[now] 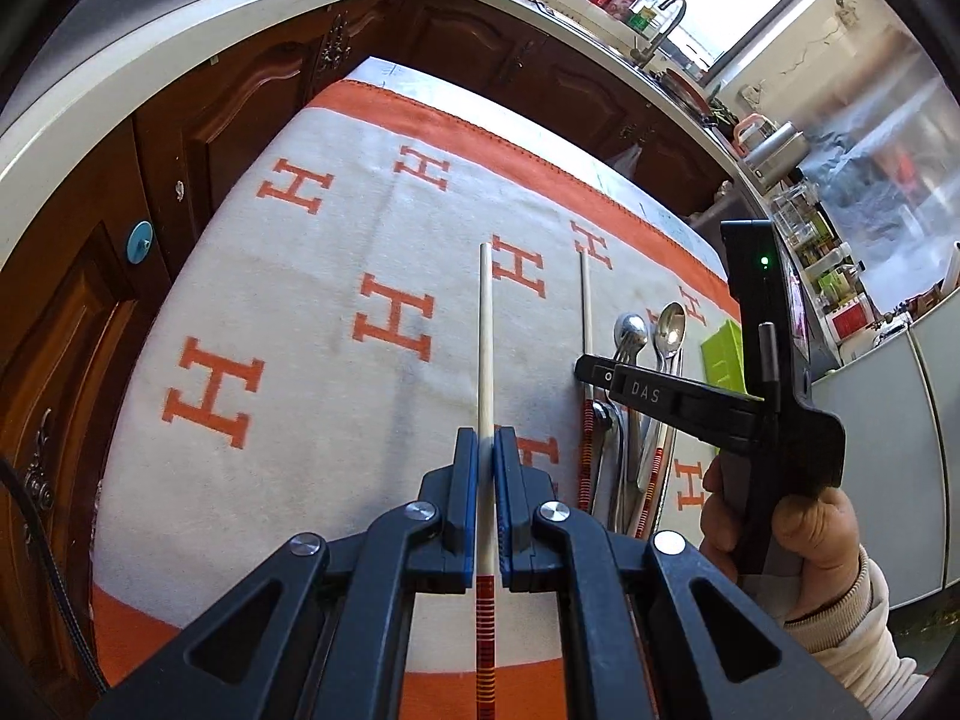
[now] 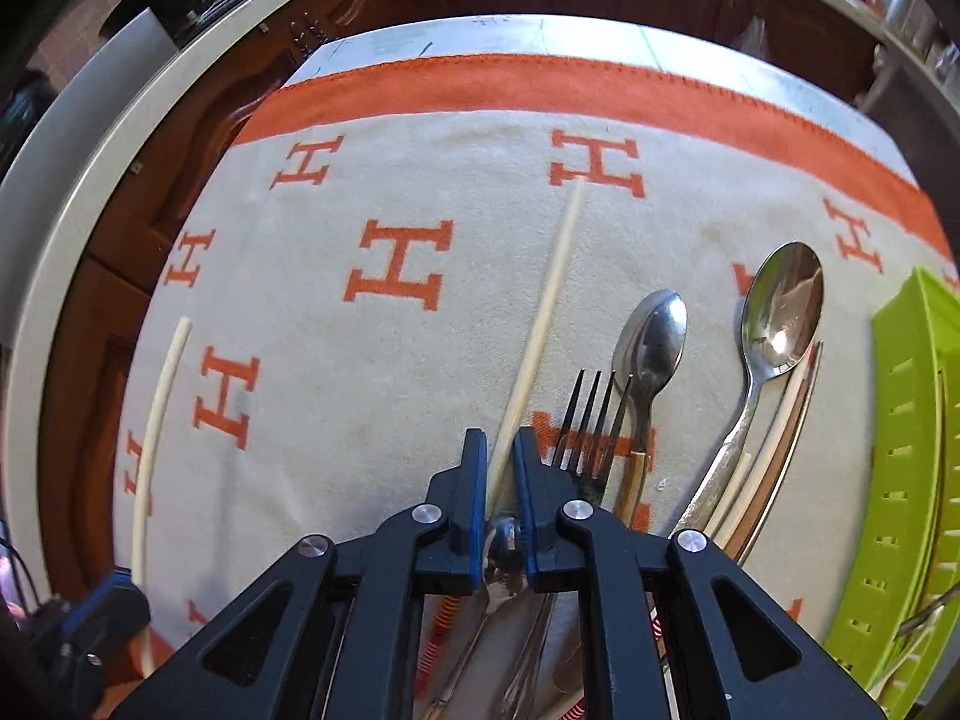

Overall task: Organize utensils
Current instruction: 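Grasp a red-banded white chopstick with the left tool while the right tool grasps another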

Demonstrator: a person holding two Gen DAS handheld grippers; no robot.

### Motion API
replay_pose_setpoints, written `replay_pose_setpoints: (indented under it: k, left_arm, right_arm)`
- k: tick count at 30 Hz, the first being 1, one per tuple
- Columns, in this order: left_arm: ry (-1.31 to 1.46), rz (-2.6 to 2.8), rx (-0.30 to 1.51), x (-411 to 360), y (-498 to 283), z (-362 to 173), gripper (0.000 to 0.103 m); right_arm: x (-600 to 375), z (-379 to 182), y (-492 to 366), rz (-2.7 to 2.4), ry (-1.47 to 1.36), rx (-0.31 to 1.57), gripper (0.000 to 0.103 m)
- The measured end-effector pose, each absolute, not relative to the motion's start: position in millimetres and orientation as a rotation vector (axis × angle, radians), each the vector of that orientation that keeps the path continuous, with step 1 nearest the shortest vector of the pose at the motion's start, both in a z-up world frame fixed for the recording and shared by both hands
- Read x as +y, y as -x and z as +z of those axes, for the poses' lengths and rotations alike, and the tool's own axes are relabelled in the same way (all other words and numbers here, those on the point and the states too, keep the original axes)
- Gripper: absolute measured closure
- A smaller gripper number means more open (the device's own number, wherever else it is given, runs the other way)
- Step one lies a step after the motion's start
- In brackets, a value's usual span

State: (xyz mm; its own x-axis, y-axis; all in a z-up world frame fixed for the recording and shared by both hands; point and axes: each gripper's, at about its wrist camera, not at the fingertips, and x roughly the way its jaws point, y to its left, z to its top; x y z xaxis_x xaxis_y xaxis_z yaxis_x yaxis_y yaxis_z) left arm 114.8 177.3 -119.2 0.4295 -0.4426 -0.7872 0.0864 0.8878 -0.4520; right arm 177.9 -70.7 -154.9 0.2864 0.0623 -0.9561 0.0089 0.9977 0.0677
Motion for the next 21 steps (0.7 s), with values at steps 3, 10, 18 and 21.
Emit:
replay_pose_setpoints:
  k: [3,10,18,21]
  left_arm:
    - [0.365,-0.339,1.077,173.9,-111.8,-114.9,0.1]
    - [0.327,-0.359,1.068,154.8,-103.2,-99.8,0.1]
    - [0.27,-0.431,1.066,96.8,-93.3,-77.6,0.1]
    - [0.256,-0.468,1.06,63.4,-91.0,-68.8,0.1]
  right_arm:
    - [-80.9,-153.0,-173.6,0.096,-0.177,1.293,0.098]
    - [-114.8,-110.6,-139.6,0.24,-0.375,1.224,0.098]
    - [-196.0,-44.4,-62.0,0.251,-0.457,1.09,0.098]
    - [-239.4,-24.8,-29.7,0.189,-0.472,1.043,0.098]
